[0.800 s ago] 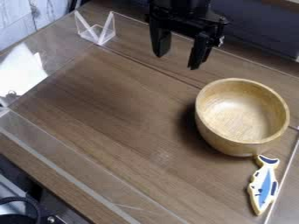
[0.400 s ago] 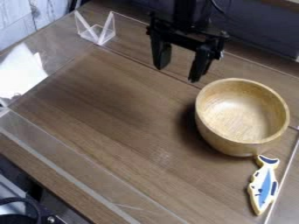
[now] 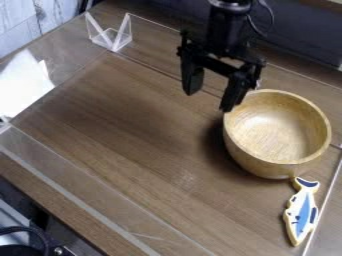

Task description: Remove the blue fish from inside the brown bowl and put it on the table

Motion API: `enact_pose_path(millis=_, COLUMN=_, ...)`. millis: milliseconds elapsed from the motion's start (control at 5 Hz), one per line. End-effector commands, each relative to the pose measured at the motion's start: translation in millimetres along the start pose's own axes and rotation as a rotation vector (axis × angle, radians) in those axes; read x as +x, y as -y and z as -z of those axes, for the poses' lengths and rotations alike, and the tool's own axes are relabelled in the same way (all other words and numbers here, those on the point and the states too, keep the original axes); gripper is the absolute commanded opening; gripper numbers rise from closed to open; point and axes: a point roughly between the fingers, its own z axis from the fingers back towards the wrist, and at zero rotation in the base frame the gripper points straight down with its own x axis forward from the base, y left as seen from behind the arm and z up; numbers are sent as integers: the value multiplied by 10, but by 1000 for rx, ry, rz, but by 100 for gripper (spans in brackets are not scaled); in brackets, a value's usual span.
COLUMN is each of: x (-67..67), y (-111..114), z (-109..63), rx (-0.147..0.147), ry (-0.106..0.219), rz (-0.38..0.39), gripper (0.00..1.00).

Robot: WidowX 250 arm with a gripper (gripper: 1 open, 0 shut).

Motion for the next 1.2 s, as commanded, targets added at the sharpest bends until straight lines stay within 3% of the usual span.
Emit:
enact_pose_path(millis=0, x=-44, y=254, z=-111, rx=4, ry=74, rz=56, gripper=100)
enact_pose_path(millis=200, x=-58, y=461, z=-132, rx=-8, ry=110, rz=24, gripper=100)
enact_pose_path(millis=400, x=-53, y=402, z=-130, rx=-15, ry=102, rz=-3, gripper=100)
enact_pose_path(millis=800, x=-73, y=272, z=53, rx=-21, ry=88, rz=12, gripper=100)
enact_pose_path(millis=1000, x=-94, y=334, z=70, rx=-24, ry=88, rz=26, gripper=100)
